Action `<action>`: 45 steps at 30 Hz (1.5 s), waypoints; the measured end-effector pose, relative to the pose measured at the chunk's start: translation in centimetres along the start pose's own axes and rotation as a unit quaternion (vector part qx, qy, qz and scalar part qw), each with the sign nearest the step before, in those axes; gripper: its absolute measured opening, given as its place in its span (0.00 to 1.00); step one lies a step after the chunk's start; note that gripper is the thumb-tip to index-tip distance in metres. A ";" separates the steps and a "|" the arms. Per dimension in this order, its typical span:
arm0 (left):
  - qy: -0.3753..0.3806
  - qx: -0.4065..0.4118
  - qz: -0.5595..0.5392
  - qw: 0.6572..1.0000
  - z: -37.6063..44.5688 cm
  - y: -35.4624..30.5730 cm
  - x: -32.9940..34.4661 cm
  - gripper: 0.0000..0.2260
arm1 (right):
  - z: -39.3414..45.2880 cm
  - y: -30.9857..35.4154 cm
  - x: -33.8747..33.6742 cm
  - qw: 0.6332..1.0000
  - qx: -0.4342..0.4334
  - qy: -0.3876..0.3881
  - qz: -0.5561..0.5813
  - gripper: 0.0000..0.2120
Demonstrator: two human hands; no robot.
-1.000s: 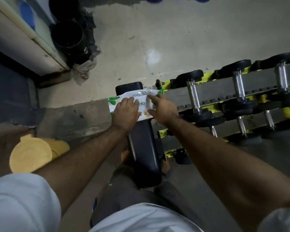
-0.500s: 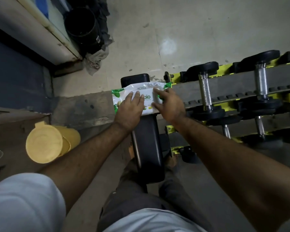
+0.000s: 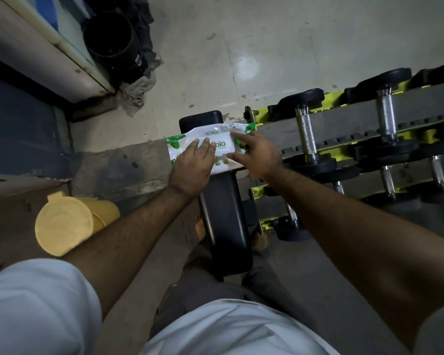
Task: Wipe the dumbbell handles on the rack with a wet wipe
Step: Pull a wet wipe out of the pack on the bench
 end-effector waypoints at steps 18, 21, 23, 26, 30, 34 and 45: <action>-0.001 -0.334 -0.114 0.935 6.5 3.9 0.1 0.07 | 1.1 0.7 0.8 0.994 0.041 -0.031 -0.098 0.22; 0.000 -0.264 -0.067 0.962 5.6 2.8 -0.9 0.04 | 0.8 0.8 0.8 0.994 0.030 -0.035 -0.101 0.24; -0.004 -0.212 -0.043 0.976 4.4 2.2 -1.5 0.03 | 0.4 0.8 1.0 0.994 0.018 -0.033 -0.105 0.26; 0.016 -0.169 -0.079 0.982 2.7 1.6 -1.0 0.07 | 0.0 0.7 1.1 0.992 -0.002 -0.045 -0.114 0.27; 0.041 -0.189 -0.079 0.978 2.1 1.1 -0.7 0.09 | -0.6 1.1 1.4 0.992 -0.045 -0.029 -0.118 0.23; 0.052 -0.239 -0.060 0.968 1.8 0.3 -0.9 0.08 | -0.5 1.3 1.5 0.991 -0.039 -0.032 -0.122 0.19; 0.110 -0.358 0.009 0.927 2.6 -1.3 -0.3 0.12 | -1.1 1.5 2.0 0.984 -0.060 -0.045 -0.159 0.18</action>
Point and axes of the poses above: each hand's wrist, its own z-axis towards the middle knuckle, its own x-axis out of the palm, y = z × x, the point moved 5 cm from there along z, towards the middle knuckle, and after that the axes turned 12 degrees about -y, right-handed, at the moved point
